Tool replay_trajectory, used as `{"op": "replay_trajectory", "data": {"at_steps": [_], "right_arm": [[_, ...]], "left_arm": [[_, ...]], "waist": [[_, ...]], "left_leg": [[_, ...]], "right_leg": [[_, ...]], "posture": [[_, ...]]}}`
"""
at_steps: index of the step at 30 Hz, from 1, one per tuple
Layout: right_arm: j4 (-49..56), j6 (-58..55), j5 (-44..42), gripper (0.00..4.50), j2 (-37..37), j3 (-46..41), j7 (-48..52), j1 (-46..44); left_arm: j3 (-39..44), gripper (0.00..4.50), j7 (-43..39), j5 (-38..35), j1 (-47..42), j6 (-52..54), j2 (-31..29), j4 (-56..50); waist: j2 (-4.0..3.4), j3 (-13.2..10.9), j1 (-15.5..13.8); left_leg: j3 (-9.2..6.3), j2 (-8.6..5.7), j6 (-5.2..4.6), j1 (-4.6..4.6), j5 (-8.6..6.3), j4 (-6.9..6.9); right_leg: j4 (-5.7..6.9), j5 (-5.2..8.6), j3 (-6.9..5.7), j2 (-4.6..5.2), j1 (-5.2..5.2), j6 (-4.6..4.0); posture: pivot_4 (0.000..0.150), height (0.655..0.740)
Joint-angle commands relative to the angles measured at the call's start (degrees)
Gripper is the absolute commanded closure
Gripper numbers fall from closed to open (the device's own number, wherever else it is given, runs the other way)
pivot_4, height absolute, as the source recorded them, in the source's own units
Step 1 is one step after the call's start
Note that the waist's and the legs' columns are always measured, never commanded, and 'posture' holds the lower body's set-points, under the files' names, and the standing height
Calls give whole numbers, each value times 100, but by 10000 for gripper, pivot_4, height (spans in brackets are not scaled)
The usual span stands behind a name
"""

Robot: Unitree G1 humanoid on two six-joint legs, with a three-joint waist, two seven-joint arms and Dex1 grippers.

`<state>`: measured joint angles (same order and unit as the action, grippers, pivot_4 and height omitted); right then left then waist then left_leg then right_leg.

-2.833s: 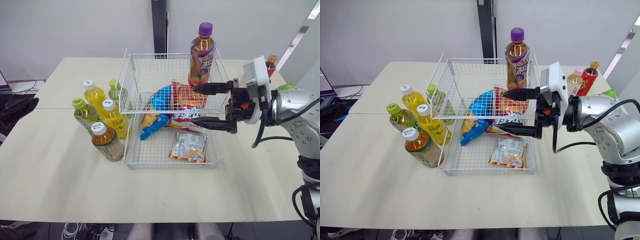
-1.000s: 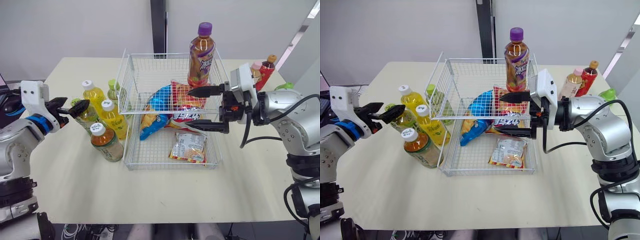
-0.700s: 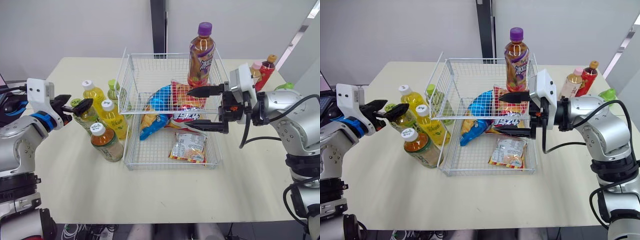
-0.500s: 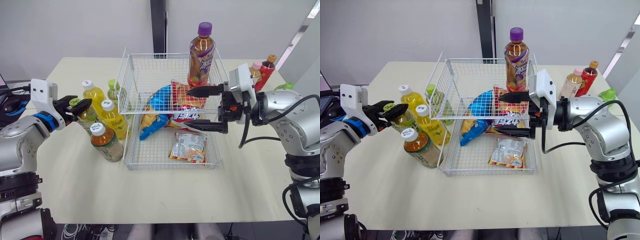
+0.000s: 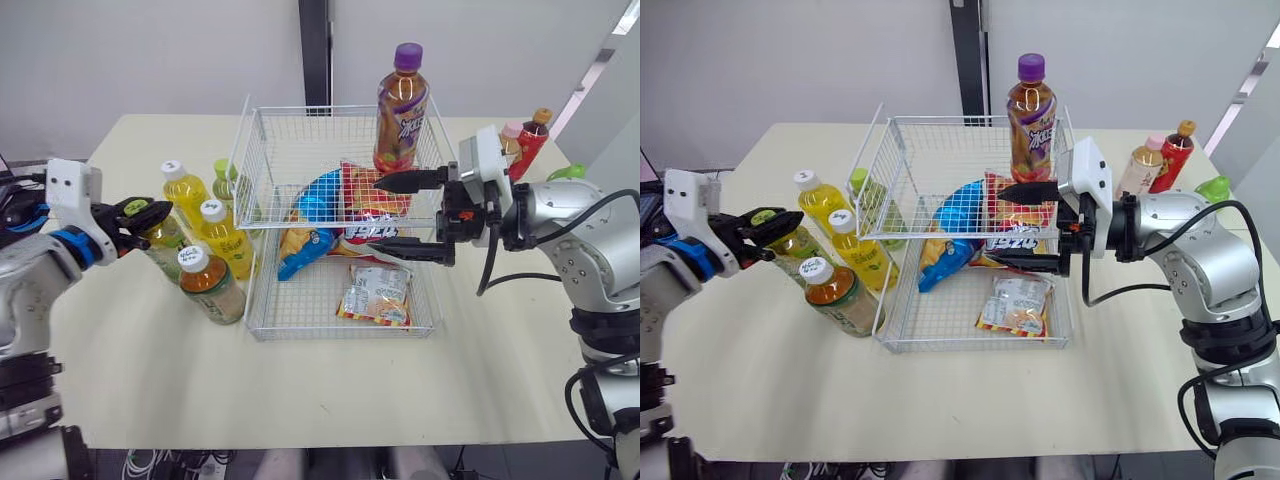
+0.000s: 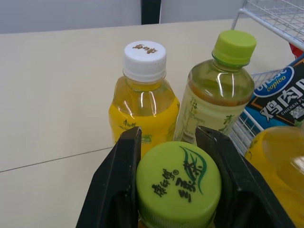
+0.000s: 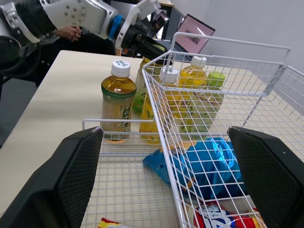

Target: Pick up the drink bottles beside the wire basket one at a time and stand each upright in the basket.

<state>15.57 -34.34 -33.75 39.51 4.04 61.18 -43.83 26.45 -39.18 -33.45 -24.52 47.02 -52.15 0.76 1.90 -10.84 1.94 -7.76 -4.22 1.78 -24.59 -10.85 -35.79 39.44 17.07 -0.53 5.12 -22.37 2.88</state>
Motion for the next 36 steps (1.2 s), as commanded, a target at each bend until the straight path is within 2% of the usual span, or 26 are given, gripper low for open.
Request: {"op": "replay_trajectory", "data": {"at_steps": [1, 5, 9, 13, 18, 22, 26, 31, 36], "right_arm": [[185, 0, -37, 0, 201, -302, -14, -3], [543, -336, -385, 0, 540, -683, -75, 67], [882, -786, -1046, 0, 746, -1240, -254, 112], [1066, -959, -1334, 0, 803, -1473, -462, 182], [1301, -1074, -1446, 0, 801, -1507, -826, 291], [1398, -1135, -1537, 0, 806, -1578, -1086, 335], [1466, -1144, -1595, 0, 835, -1623, -1271, 425], [1424, -1049, -1531, 0, 895, -1742, -1395, 592], [1453, -969, -1475, 0, 913, -1894, -1583, 774]], "left_arm": [[504, 31069, -270, -484, -476, 349, -624, -413], [282, 31069, -557, -622, -1323, 554, -1277, 85], [-651, 31070, -896, -374, -3120, 478, -1546, 1021], [-1609, 31070, -1304, 170, -4918, 194, -1286, 2089], [-2438, 31070, -1864, 869, -6692, -300, -517, 3375], [-2727, 31070, -2204, 1226, -7488, -658, 247, 4192], [-2830, 31070, -2376, 1519, -7879, -1072, 939, 4891], [-2794, 31070, -2258, 1798, -8029, -1592, 1845, 5644], [-2722, 31070, -2108, 2011, -7941, -1980, 2376, 6093]], "waist": [[0, 0, -7], [-3, -6, -42], [3, -8, -48], [2, -9, -17], [6, -11, -8], [7, -13, 7], [9, -18, 29], [12, -21, 39], [16, -28, 94]], "left_leg": [[2, -1, 0, -1, 0, 0], [3, -7, 0, -2, 0, 0], [-6, -8, 0, -12, 0, -3], [3, -9, -1, -12, 0, 0], [18, -11, -2, -17, 0, -4], [18, -11, -2, -20, 0, -4], [18, -11, -3, -21, 0, -4], [17, -12, -4, -22, 1, -8], [18, -12, -5, -25, 0, -10]], "right_leg": [[-1, 0, 0, -1, 0, 0], [-10, 0, -2, -4, 4, 2], [-14, -3, -18, -11, 6, 8], [-32, -12, -6, -12, 9, 24], [-31, -13, -8, -15, 8, 28], [-33, -12, -5, -14, 6, 29], [-33, -12, -3, -13, 3, 30], [-30, -12, -3, -12, 4, 31], [-26, -12, 0, -11, 0, 31]], "posture": [[1500, 7400], [1500, 7400], [1500, 7400], [1500, 7400], [1500, 7400], [1500, 7400], [1500, 7400], [1500, 7400], [1500, 7400]]}}
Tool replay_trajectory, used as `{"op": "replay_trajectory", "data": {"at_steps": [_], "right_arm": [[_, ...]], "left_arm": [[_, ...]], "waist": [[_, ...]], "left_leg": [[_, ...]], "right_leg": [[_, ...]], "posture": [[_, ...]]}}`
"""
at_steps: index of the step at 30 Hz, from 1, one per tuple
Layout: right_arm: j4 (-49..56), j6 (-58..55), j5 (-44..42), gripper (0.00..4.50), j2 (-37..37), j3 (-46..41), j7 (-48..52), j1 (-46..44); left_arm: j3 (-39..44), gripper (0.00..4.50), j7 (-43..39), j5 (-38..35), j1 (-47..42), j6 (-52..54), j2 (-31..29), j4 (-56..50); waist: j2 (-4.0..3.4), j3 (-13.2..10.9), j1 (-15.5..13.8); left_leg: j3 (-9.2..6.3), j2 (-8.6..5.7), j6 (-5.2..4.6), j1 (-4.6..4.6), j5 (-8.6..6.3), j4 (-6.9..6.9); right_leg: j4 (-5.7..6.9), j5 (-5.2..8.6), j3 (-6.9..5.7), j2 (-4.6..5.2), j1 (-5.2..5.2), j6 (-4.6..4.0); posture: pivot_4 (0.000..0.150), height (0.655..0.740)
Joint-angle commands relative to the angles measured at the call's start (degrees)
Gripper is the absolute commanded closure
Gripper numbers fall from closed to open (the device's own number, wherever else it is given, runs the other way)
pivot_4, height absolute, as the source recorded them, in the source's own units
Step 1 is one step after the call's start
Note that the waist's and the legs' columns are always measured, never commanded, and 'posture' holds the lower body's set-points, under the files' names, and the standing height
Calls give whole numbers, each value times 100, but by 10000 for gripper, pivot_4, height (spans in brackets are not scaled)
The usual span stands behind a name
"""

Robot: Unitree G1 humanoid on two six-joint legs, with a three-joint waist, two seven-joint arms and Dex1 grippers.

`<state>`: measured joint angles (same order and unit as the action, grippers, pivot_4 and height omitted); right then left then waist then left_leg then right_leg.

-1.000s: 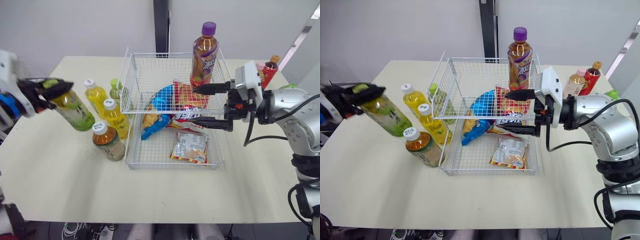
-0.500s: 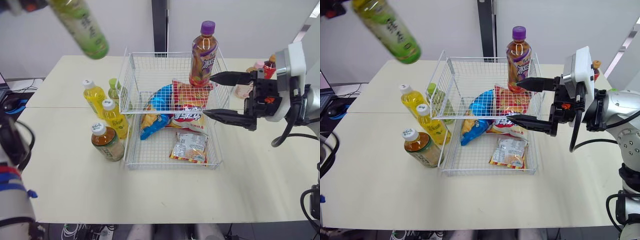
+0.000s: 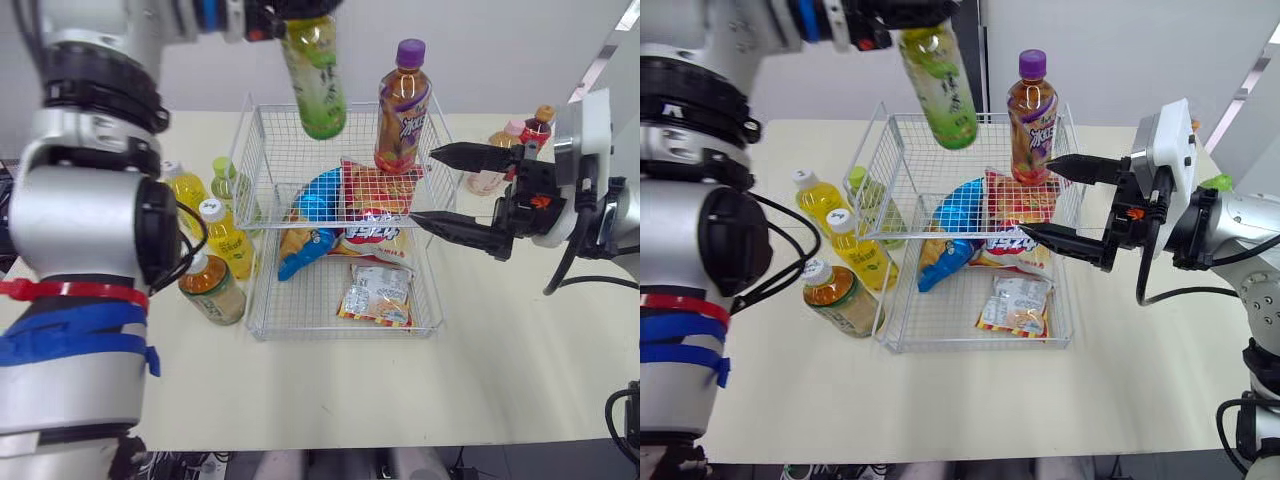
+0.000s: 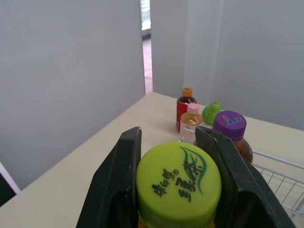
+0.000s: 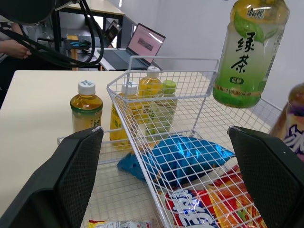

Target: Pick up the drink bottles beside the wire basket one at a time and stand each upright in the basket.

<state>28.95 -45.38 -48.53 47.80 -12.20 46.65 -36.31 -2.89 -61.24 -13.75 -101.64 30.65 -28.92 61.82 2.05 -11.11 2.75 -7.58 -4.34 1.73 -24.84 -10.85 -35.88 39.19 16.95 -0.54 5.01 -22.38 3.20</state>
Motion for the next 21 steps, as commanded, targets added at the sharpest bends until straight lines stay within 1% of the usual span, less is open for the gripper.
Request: {"op": "replay_trajectory", "data": {"at_steps": [1, 9, 11, 20, 21], "right_arm": [[125, 146, 19, 0, 88, -300, -177, 47], [324, 118, -107, 0, 196, -497, -351, 278], [360, 96, -160, 0, 229, -524, -391, 287], [389, 92, -269, 0, 287, -475, -508, 268], [377, 95, -268, 0, 286, -455, -509, 251]], "left_arm": [[250, 31070, 151, 50, -212, -383, 146, 59], [257, 31070, 229, 253, -56, -655, 592, 268], [229, 31070, 296, 363, -28, -778, 638, 289], [368, 31070, 334, 444, -10, -690, 713, 445], [391, 27570, 298, 441, -10, -696, 707, 444]], "waist": [[1, -1, 19], [1, -2, 19], [1, -2, 21], [1, -2, 20], [1, -2, 20]], "left_leg": [[-1, 1, 0, -1, 0, 1], [-1, -1, 0, -1, 0, -3], [-1, -1, 0, -1, 0, -4], [-1, -2, 0, -1, 0, -6], [-1, -2, 0, 0, 0, -7]], "right_leg": [[0, 0, -1, 0, -1, 0], [3, 0, 0, 2, -1, 1], [4, 0, 0, 2, -1, 1], [8, 1, 0, 2, 0, 1], [10, 1, -1, 2, 0, 1]], "posture": [[1500, 7400], [1500, 7400], [1500, 7400], [1500, 7400], [1500, 7400]]}}
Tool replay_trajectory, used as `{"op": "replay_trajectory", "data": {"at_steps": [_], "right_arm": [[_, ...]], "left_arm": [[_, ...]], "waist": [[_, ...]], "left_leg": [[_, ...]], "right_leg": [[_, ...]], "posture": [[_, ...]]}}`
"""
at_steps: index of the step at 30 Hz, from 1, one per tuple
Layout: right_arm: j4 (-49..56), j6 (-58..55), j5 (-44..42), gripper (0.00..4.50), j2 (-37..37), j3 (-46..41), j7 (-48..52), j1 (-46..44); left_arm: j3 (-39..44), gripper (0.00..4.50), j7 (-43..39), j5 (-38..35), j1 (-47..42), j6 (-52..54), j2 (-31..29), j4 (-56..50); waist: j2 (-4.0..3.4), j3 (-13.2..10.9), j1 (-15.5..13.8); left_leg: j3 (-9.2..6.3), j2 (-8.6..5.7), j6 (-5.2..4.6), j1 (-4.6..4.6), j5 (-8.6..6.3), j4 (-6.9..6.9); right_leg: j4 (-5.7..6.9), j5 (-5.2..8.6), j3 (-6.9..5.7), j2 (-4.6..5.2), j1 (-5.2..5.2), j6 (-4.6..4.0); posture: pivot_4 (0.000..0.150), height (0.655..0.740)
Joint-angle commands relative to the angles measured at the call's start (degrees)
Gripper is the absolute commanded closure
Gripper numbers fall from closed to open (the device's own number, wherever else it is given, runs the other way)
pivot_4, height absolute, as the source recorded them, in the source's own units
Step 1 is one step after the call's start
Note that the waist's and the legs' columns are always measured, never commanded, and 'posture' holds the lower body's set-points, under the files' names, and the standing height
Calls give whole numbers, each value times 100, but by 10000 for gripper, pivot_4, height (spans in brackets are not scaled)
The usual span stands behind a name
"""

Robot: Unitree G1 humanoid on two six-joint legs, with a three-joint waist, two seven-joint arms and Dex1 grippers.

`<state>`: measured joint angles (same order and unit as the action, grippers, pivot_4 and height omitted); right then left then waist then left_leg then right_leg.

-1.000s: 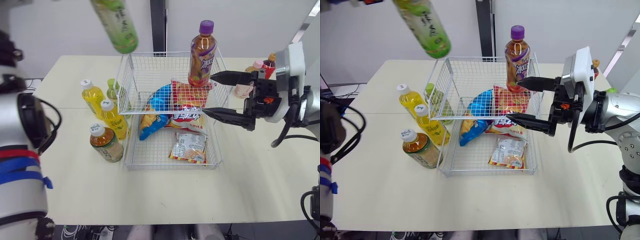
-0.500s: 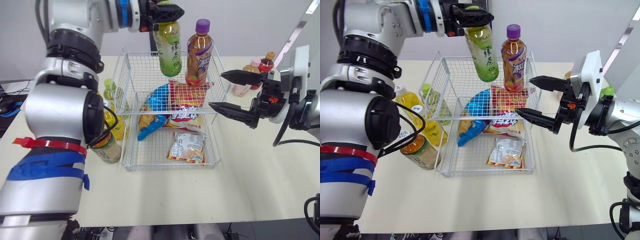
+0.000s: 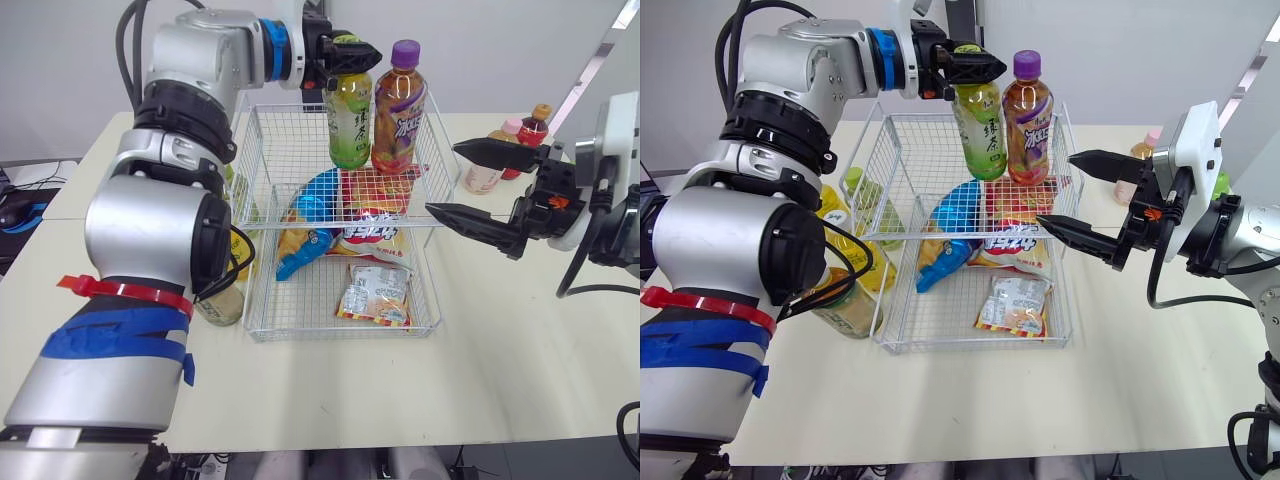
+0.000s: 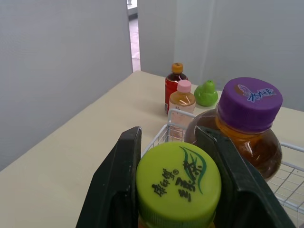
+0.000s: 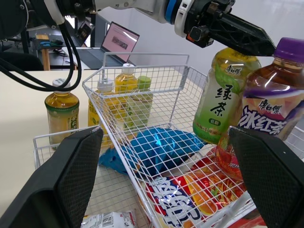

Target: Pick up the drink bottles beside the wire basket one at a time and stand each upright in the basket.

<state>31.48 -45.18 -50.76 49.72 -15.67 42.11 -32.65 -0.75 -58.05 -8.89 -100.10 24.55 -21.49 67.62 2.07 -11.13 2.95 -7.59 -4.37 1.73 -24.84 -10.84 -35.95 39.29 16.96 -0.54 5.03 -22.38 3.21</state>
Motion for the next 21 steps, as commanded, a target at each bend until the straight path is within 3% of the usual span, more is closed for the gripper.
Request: {"op": "replay_trajectory", "data": {"at_steps": [1, 9, 15, 21], "right_arm": [[115, 79, -42, 0, 93, -96, -54, -124], [20, 106, -13, 0, 88, -25, -3, -222], [-16, 135, -109, 0, 29, 24, 78, -305], [-131, 168, -80, 0, -99, 288, 259, -403]], "left_arm": [[199, 23878, -79, -53, -168, -76, -40, -143], [361, 490, -441, -111, -273, 101, -311, -411], [449, 159, -1120, -355, 81, 1034, -1108, -1675], [1138, 159, -724, -989, 1129, 2011, -2025, -3824]], "waist": [[0, 0, 0], [0, 0, 7], [-2, 0, 44], [-4, 0, 38]], "left_leg": [[0, 0, 0, 0, 0, -1], [0, 1, 0, 2, 0, -6], [-1, 4, 0, 2, 1, -3], [-4, 5, 1, 8, 1, -9]], "right_leg": [[2, 0, 0, 0, 0, 0], [15, 1, 0, 0, -1, 1], [21, 2, 1, -1, -7, 2], [28, 3, 5, -1, -3, 1]], "posture": [[1500, 7400], [1500, 7400], [1500, 7400], [1500, 7400]]}}
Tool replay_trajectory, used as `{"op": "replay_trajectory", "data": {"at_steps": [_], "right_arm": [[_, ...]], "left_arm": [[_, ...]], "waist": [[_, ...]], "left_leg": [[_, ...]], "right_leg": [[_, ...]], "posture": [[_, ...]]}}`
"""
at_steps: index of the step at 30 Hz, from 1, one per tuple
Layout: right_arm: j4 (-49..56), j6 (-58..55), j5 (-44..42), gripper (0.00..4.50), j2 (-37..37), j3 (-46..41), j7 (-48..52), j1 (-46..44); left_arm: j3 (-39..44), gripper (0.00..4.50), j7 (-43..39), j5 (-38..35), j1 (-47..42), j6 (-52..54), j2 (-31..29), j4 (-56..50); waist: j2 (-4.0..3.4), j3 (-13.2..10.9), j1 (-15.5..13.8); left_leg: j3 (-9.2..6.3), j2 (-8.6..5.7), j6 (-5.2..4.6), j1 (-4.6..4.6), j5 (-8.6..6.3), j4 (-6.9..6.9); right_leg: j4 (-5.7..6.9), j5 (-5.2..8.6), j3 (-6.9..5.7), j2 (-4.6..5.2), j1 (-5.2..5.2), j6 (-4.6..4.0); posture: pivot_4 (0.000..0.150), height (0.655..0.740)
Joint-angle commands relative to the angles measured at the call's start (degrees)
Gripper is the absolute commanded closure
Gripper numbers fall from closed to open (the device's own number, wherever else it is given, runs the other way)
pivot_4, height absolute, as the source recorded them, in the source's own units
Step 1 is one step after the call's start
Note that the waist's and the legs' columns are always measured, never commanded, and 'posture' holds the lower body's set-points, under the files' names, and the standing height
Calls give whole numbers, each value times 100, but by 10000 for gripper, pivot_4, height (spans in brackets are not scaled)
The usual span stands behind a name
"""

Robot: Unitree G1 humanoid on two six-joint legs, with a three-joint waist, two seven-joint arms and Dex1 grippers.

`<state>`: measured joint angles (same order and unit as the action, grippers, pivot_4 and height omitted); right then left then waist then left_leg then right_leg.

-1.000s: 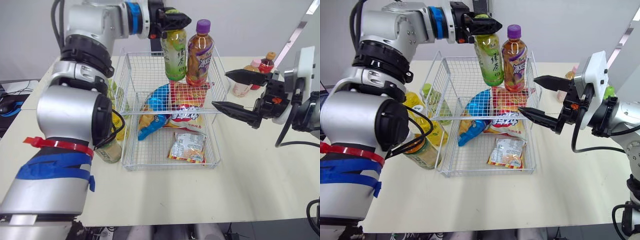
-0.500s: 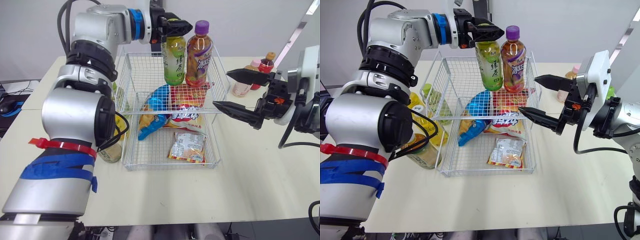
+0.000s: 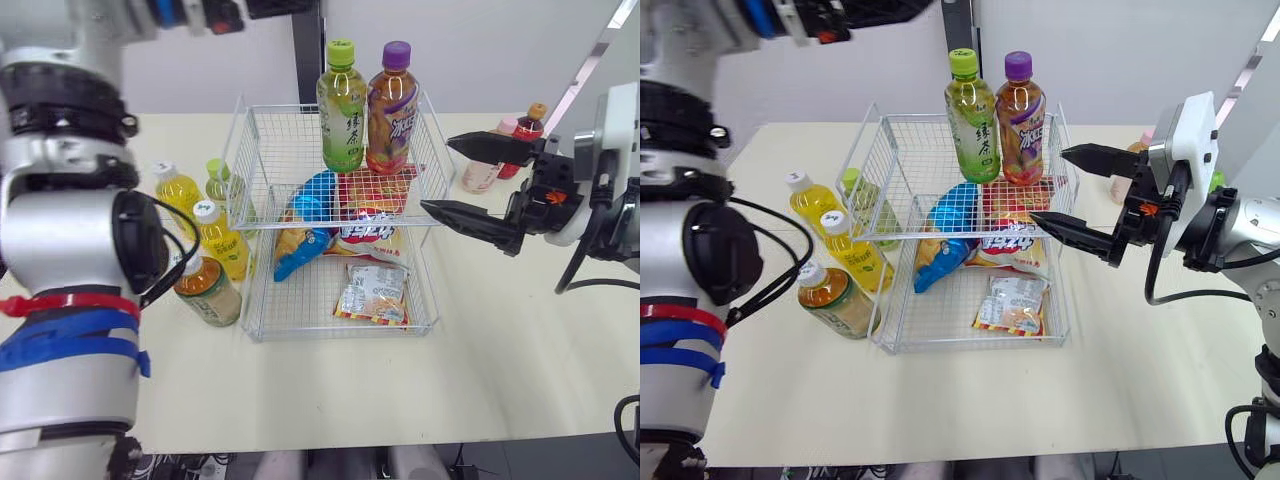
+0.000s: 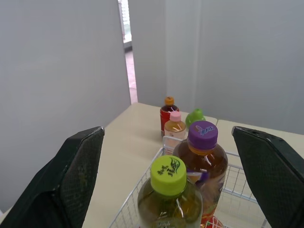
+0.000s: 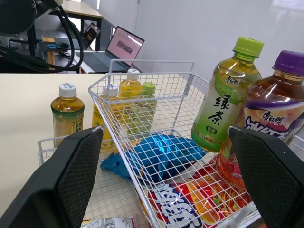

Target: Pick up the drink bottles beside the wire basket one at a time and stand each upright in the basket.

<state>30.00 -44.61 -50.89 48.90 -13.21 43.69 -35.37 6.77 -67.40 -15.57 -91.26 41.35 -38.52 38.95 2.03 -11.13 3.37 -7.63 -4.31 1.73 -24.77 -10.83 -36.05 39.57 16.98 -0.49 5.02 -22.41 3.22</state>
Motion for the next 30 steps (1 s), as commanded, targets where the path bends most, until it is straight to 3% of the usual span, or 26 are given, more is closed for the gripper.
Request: {"op": "replay_trajectory", "data": {"at_steps": [1, 8, 14, 23, 30], "right_arm": [[-2, 127, -40, 0, -37, 110, 145, -144], [-559, 481, 449, 0, -250, 699, 505, -495], [-1327, 1001, 981, 0, -454, 1083, 1098, -820], [-1839, 1423, 1382, 0, -566, 1205, 1642, -1003], [-867, 956, 1156, 0, -681, 1187, 1217, -824]], "left_arm": [[541, 159, 360, -407, 475, 425, -443, -1291], [1576, 159, 1271, -573, 2797, 734, -1296, -3351], [3011, 159, 1962, -623, 4997, 768, -1451, -4429], [4186, 159, 1898, -1050, 7643, 264, -908, -5029], [4240, 159, 2267, -1398, 8385, 69, -417, -5236]], "waist": [[0, 0, -7], [-7, 4, 3], [-6, 4, -21], [-10, 6, -125], [-10, 6, -169]], "left_leg": [[-2, 0, 0, 0, 0, -3], [5, 3, 1, 10, 1, -2], [1, 5, 2, 14, 1, -2], [5, 5, 3, 20, 0, 4], [0, 14, 4, 20, -2, 8]], "right_leg": [[5, 0, 0, 0, -1, 0], [8, -1, 11, 1, 1, -2], [13, 1, 8, -1, 1, -6], [-6, -5, 12, 13, 8, -16], [-16, -12, 9, 22, 8, -27]], "posture": [[1500, 7400], [1500, 7400], [1500, 7400], [1500, 7400], [1500, 7400]]}}
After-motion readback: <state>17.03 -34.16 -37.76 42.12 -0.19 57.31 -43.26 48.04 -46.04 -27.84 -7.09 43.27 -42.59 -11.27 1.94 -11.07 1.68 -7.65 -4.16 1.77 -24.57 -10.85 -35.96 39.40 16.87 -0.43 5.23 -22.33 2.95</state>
